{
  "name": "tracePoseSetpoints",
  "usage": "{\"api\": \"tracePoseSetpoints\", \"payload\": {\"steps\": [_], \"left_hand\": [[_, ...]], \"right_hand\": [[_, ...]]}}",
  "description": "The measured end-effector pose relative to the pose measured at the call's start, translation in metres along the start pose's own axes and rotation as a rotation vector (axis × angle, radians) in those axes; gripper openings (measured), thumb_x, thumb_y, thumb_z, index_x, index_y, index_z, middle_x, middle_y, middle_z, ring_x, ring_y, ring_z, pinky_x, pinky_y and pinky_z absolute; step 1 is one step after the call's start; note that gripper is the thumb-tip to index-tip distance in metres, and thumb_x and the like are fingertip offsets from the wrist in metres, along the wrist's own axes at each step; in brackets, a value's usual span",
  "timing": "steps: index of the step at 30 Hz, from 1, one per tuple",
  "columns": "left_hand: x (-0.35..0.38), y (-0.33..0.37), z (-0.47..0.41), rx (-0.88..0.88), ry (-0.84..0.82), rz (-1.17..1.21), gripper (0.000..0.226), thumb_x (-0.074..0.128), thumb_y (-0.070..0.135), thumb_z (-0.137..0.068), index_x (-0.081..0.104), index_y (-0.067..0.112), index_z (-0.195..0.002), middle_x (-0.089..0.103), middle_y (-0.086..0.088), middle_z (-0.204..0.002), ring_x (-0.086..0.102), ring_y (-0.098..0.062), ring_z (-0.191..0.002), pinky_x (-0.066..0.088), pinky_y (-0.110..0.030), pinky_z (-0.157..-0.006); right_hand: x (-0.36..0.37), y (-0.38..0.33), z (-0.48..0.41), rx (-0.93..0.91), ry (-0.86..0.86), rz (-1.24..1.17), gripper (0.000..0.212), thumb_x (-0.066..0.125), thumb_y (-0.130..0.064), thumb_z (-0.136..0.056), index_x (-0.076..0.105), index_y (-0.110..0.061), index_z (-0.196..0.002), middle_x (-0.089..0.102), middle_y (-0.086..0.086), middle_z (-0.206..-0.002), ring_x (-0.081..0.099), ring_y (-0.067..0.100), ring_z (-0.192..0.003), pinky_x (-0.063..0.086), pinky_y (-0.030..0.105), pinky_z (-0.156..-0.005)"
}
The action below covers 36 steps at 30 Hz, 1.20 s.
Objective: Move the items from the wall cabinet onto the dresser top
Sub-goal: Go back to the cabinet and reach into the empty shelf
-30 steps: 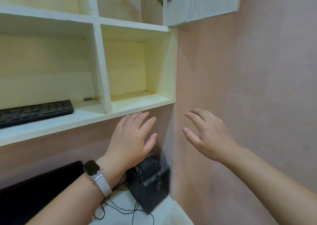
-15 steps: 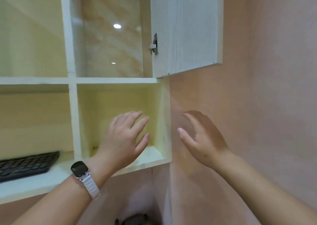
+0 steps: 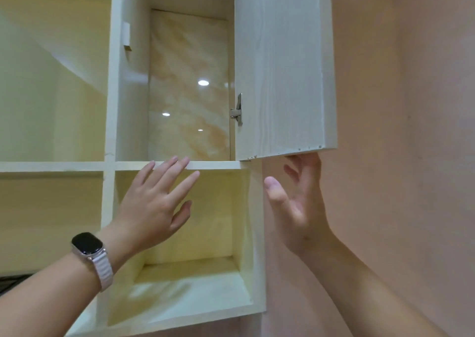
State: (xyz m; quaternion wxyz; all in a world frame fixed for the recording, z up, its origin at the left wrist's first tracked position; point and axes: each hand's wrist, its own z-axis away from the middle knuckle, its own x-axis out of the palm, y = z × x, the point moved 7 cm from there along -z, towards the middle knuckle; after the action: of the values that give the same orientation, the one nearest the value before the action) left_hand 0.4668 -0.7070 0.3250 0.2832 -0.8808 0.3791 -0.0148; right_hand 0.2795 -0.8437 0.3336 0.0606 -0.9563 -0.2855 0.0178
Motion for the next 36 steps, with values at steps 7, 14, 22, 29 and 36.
{"api": "tracePoseSetpoints", "payload": {"steps": [7,14,22,29,36], "left_hand": [[0.003,-0.031,0.016,0.134,-0.008,-0.063,0.056,0.05,0.035,-0.089,0.052,0.009,-0.139,0.044,-0.017,-0.149,0.041,-0.035,-0.137,0.034,-0.052,-0.11],[0.001,-0.049,0.034,0.209,-0.003,-0.043,0.054,0.055,0.033,-0.087,0.056,0.01,-0.136,0.04,-0.016,-0.151,0.037,-0.033,-0.141,0.034,-0.053,-0.11],[-0.001,-0.049,0.036,0.18,0.071,0.077,0.043,0.059,0.026,-0.083,0.067,0.012,-0.123,0.051,-0.016,-0.143,0.046,-0.033,-0.135,0.037,-0.051,-0.108],[-0.003,-0.05,0.035,0.164,0.11,0.089,0.037,0.06,0.024,-0.082,0.07,0.012,-0.116,0.055,-0.016,-0.14,0.048,-0.033,-0.133,0.037,-0.049,-0.109],[-0.005,-0.05,0.034,0.169,0.113,0.097,0.038,0.06,0.023,-0.082,0.07,0.01,-0.116,0.056,-0.018,-0.137,0.049,-0.035,-0.131,0.038,-0.051,-0.106]], "right_hand": [[0.018,-0.008,-0.011,-0.078,0.025,-0.199,0.055,0.054,-0.023,-0.08,0.033,-0.027,-0.131,0.049,0.006,-0.131,0.048,0.025,-0.126,0.037,0.043,-0.108],[0.051,-0.007,-0.011,-0.179,-0.051,-0.007,0.064,0.053,-0.024,-0.083,0.032,-0.001,-0.139,0.04,0.021,-0.137,0.041,0.03,-0.132,0.035,0.043,-0.11],[0.099,-0.013,-0.013,-0.373,-0.078,0.434,0.071,0.058,-0.037,-0.087,0.028,-0.01,-0.145,0.031,0.013,-0.152,0.031,0.017,-0.142,0.033,0.032,-0.111],[0.118,-0.003,-0.019,-0.447,-0.172,0.698,0.072,0.054,-0.043,-0.089,0.022,-0.018,-0.148,0.027,0.013,-0.154,0.031,0.03,-0.141,0.034,0.045,-0.111],[0.142,0.008,-0.023,-0.397,-0.217,0.93,0.075,0.053,-0.043,-0.083,0.025,-0.022,-0.149,0.034,0.017,-0.152,0.029,0.037,-0.135,0.036,0.052,-0.105]]}}
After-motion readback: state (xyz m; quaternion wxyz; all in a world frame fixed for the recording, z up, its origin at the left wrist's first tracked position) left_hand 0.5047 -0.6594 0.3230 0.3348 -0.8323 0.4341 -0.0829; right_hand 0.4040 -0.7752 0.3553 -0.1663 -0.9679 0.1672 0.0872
